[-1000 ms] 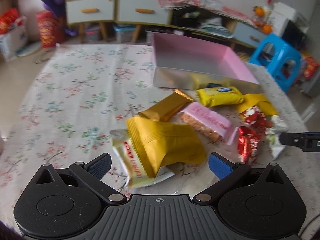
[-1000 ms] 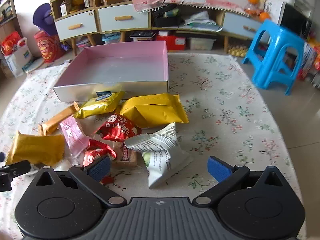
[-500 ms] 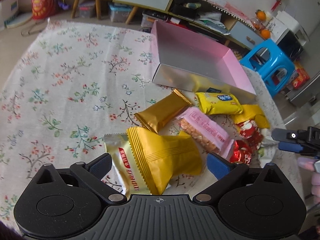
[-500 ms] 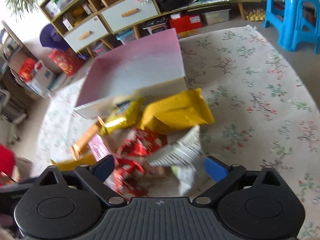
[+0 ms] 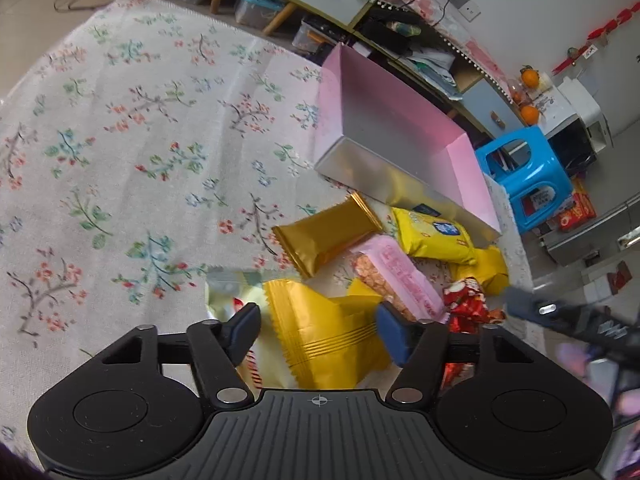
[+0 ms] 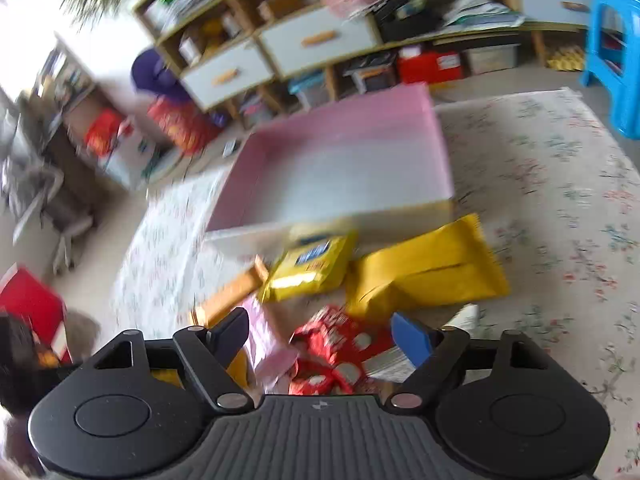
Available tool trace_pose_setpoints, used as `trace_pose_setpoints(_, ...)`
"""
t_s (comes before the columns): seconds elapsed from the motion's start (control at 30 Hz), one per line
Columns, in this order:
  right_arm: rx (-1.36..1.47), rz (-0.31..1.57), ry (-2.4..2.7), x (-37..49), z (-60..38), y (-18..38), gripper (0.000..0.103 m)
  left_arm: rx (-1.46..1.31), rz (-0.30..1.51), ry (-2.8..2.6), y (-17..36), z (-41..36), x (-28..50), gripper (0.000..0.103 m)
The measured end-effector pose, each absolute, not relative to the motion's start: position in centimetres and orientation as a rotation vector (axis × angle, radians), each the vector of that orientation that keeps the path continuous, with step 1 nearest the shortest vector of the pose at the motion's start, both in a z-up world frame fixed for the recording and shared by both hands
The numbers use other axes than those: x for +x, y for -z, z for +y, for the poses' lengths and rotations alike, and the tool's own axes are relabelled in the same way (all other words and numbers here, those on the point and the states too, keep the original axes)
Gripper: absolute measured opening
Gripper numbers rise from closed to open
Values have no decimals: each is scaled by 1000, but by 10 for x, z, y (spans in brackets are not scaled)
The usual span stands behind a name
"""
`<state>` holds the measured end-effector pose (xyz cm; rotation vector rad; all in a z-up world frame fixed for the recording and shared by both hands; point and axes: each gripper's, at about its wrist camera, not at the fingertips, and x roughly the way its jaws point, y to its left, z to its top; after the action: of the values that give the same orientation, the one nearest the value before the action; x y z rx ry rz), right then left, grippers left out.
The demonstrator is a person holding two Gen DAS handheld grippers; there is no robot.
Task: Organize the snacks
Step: 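Grasp the large yellow pouch with the left gripper while the right gripper grasps the red packet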
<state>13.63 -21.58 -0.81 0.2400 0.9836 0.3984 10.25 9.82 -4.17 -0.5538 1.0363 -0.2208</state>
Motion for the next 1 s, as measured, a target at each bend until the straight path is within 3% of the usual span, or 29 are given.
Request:
trace_pose_setpoints(0.2, 79, 994, -396, 140, -191, 23, 61, -423, 1027, 307, 37, 84, 104, 61)
trace_pose_setpoints(0.33, 4, 989, -391, 140, -184, 30, 56, -170, 992, 362, 31, 61, 99, 63)
trace_pose_setpoints(0.7, -100, 932, -349, 128, -176, 36, 36, 193, 964, 410, 36, 28, 77, 61)
trace_pose_setpoints(0.8, -127, 922, -335, 125, -171, 35, 30, 190, 958, 393, 35, 28, 75, 56)
trace_pose_setpoints(0.87, -135, 917, -331, 122, -168, 33, 28, 199, 945, 391, 34, 26, 72, 36)
trace_pose_setpoints(0.93, -137, 913, -334, 121, -165, 33, 24, 186, 945, 389, 32, 27, 72, 24)
trace_pose_setpoints(1.0, -124, 908, -342, 120, -165, 30, 23, 133, 951, 391, 30, 33, 74, 19)
